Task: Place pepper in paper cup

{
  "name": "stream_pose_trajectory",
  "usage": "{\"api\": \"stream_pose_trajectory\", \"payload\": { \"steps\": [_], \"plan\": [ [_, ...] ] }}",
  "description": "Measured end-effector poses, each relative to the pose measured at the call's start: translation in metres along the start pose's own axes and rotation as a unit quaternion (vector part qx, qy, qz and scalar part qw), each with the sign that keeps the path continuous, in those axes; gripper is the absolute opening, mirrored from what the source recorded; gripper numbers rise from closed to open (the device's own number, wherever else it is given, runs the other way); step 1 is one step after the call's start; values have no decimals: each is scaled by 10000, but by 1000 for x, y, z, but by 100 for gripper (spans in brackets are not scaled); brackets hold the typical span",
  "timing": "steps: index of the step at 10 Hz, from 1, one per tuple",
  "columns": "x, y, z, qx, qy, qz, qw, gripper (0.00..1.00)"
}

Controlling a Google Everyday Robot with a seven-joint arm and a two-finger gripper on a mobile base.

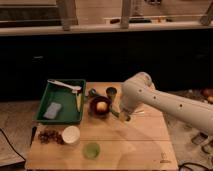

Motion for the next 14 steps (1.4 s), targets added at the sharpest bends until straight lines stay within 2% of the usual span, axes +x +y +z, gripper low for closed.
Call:
{"api": "stream_pose_trajectory", "payload": {
  "steps": [1,2,3,4,6,7,10,12,14],
  "plan": [
    [-1,-2,-2,32,6,-11,10000,54],
    [-6,-7,-4,46,0,1,10000,65],
    [-7,-13,-4,52,-30,32,10000,69],
    [-7,-20,-5,71,-63,46,9999,70],
    [-13,-23,-5,88,-120,-48,9999,59],
    [-13,-25,-5,95,-138,-71,9998,58],
    [-19,-40,2,114,-255,-171,9995,70],
    [-15,-43,3,90,-349,-49,9993,80],
    [-1,-60,14,111,-372,18,9992,80]
  ]
}}
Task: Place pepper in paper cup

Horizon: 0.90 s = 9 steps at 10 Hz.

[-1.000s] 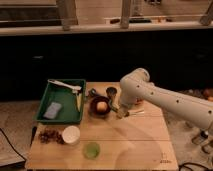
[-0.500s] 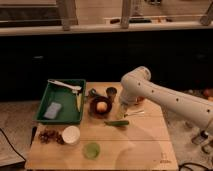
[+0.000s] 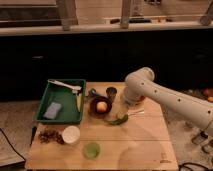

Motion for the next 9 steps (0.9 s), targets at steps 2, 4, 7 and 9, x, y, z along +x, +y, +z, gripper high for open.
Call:
{"api": "stream_pose_trajectory", "payload": {
  "steps": [2,4,7,9],
  "plan": [
    [-1,-18,5,13,-39,32,10000,80],
    [7,-25,8,17,-60,124,9999,80],
    [24,-43,15,51,-122,252,9996,80],
    [18,-30,14,62,-30,-210,9998,80]
  ]
}}
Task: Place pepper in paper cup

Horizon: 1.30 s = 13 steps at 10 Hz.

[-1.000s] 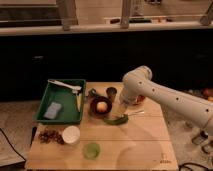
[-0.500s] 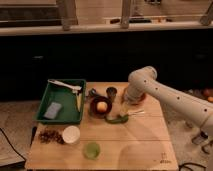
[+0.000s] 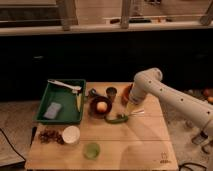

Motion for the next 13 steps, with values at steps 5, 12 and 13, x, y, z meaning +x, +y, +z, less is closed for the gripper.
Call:
{"api": "stream_pose_trajectory", "payload": {
  "steps": [5,12,13],
  "plan": [
    [-24,45,16,23,166,-1059,9942,80],
    [-10,72,70,51,418,-1025,9938,76],
    [-6,73,73,47,402,-938,9948,66]
  ]
}}
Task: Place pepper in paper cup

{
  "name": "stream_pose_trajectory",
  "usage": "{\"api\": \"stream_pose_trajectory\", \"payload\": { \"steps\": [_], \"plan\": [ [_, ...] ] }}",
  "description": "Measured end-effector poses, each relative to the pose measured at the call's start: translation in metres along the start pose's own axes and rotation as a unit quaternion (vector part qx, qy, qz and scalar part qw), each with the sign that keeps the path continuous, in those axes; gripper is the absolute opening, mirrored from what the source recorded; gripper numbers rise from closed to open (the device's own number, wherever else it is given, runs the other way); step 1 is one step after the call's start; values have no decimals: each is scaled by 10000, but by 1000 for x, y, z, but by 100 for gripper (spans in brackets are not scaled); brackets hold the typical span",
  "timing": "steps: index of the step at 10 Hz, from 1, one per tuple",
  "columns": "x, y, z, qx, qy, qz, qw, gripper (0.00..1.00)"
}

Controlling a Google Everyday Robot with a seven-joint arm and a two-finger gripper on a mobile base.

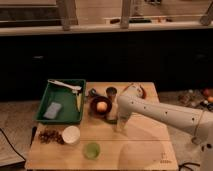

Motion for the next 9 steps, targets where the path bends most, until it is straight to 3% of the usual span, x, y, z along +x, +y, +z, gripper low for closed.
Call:
{"api": "stream_pose_trajectory", "payload": {
  "steps": [2,6,7,9],
  "plan": [
    [5,-2,2,-3,-62,118,9999,49],
    [23,-8,12,-193,-385,454,9980,6],
    [26,-9,13,-229,-444,497,9975,2],
    [27,-9,13,-262,-488,520,9971,1]
  ]
}}
